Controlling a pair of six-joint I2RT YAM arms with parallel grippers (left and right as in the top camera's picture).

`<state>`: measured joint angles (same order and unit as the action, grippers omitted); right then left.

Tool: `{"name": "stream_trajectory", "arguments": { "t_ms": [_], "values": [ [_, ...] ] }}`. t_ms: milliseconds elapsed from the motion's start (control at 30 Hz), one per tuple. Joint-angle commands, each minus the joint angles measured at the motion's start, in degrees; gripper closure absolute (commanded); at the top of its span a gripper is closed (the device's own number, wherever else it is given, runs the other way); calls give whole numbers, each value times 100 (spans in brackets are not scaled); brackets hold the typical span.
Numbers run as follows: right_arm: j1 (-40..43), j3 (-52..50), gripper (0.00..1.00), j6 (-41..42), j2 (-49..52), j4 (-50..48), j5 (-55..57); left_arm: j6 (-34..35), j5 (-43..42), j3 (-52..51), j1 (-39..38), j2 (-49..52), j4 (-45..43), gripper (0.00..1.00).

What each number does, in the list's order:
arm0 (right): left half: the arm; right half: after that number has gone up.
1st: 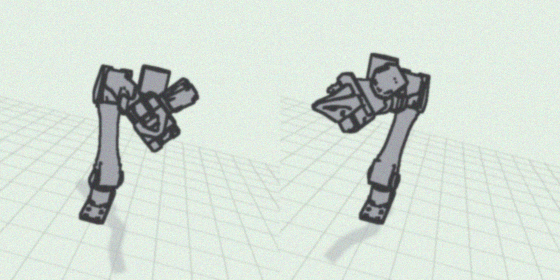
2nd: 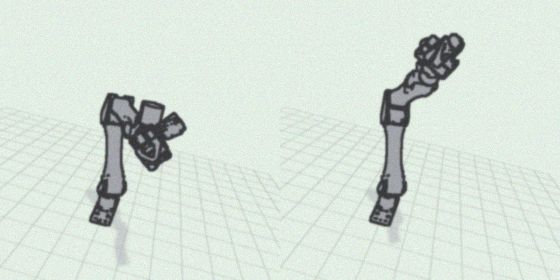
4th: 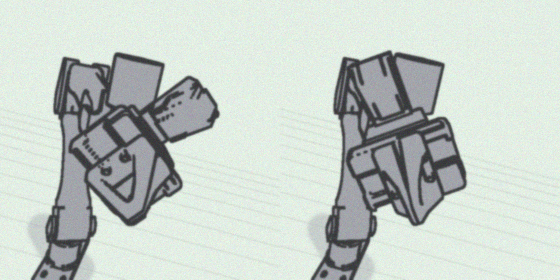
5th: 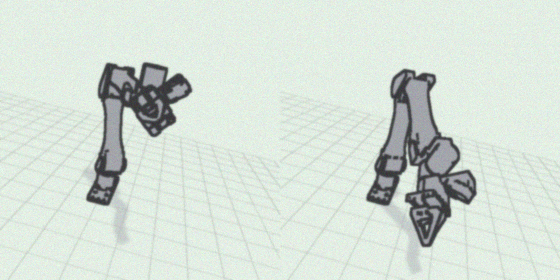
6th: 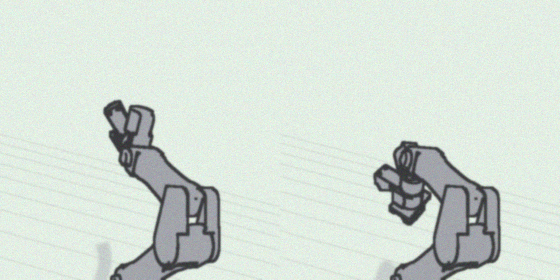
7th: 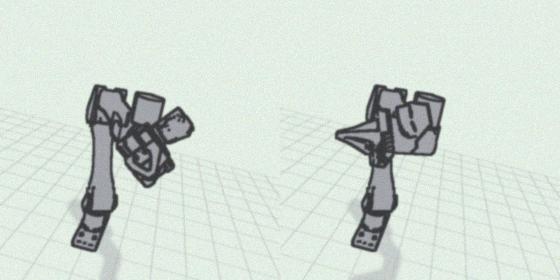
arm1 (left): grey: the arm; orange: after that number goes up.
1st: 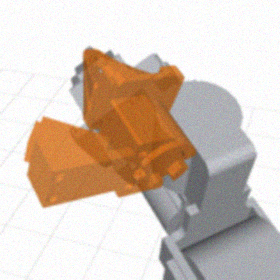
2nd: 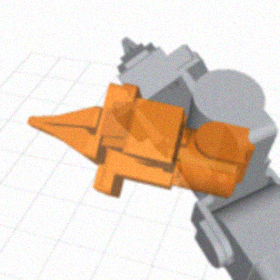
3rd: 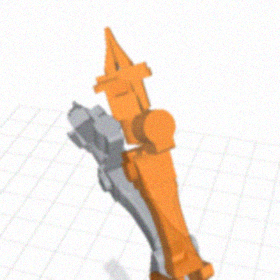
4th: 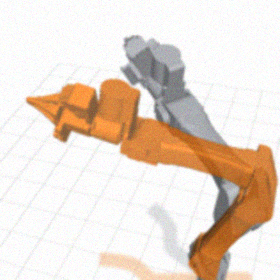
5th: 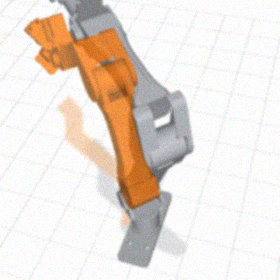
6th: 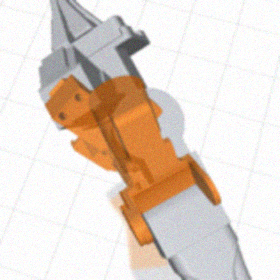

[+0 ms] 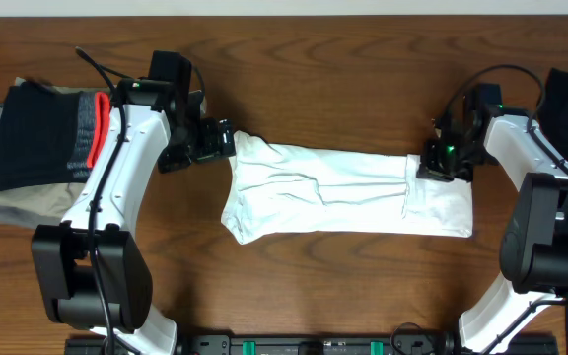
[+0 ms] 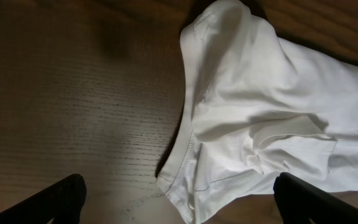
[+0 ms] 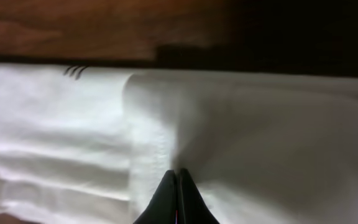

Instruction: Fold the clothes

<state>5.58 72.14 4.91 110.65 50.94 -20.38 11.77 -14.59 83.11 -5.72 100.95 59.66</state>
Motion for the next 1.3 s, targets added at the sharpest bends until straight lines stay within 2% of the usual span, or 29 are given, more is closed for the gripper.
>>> {"name": "stream_trajectory", "arguments": {
  "t_ms": [0, 167, 367, 933, 1100, 1267],
  "values": [
    [-31, 398, 99, -74, -181, 304, -603, -37, 72, -20, 17, -63, 26, 2],
    [-35, 737, 99, -166, -472, 1119, -1032, -37, 72, -153, 17, -63, 26, 2],
    [-39, 468, 99, -479, -485, 1825, -988, -37, 72, -179, 17, -63, -22, 2],
    [22, -1773, 98, -345, -483, 85, -1152, -37, 70, -179, 17, -63, -59, 2],
    [87, -1486, 99, -442, -518, 225, -1161, -37, 70, -179, 17, -63, -66, 2],
    [205, -498, 99, -850, -726, 1145, -1110, -37, 72, -179, 17, -63, -63, 2]
  ]
}}
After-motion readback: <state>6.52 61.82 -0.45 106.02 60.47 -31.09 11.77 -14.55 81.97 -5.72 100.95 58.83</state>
